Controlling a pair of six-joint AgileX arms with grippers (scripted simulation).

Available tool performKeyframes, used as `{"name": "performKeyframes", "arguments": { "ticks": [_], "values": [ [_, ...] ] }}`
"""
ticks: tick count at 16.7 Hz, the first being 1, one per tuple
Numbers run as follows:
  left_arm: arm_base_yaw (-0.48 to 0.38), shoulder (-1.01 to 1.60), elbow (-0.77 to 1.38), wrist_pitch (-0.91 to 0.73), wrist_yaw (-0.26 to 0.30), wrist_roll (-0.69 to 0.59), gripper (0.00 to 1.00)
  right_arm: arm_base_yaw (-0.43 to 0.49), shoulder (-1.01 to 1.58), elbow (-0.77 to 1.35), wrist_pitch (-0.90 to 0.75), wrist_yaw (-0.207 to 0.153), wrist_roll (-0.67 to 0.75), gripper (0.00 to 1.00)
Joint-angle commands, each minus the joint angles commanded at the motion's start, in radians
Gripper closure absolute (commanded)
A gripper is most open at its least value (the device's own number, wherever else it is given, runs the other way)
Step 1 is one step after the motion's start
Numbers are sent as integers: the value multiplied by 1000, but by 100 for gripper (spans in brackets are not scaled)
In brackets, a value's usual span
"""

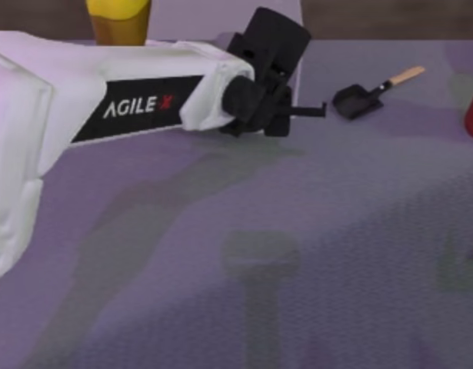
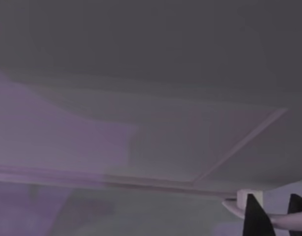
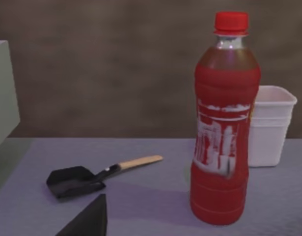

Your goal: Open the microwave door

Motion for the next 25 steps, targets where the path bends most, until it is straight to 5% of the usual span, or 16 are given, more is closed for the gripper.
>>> {"name": "performKeyframes", "arguments": {
  "ticks": [25],
  "values": [
    [7,-33,-55,34,31,42,100,0,0,0,0,0,0,0]
  ]
}}
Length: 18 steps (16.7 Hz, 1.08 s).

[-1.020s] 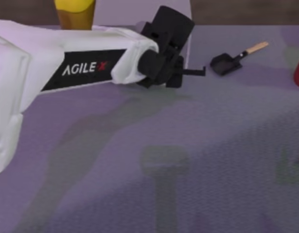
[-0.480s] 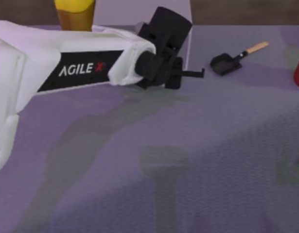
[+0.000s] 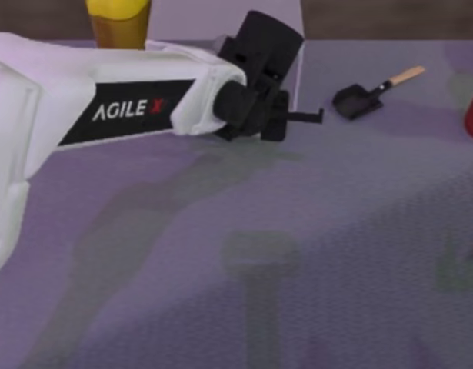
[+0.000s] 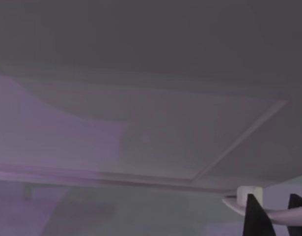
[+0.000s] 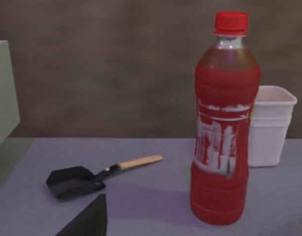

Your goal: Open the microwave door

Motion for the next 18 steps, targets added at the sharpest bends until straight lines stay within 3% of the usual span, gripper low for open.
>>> {"name": "performKeyframes", "arguments": {
  "ticks": [18],
  "values": [
    [7,-28,-46,28,28,37,100,0,0,0,0,0,0,0]
  ]
}}
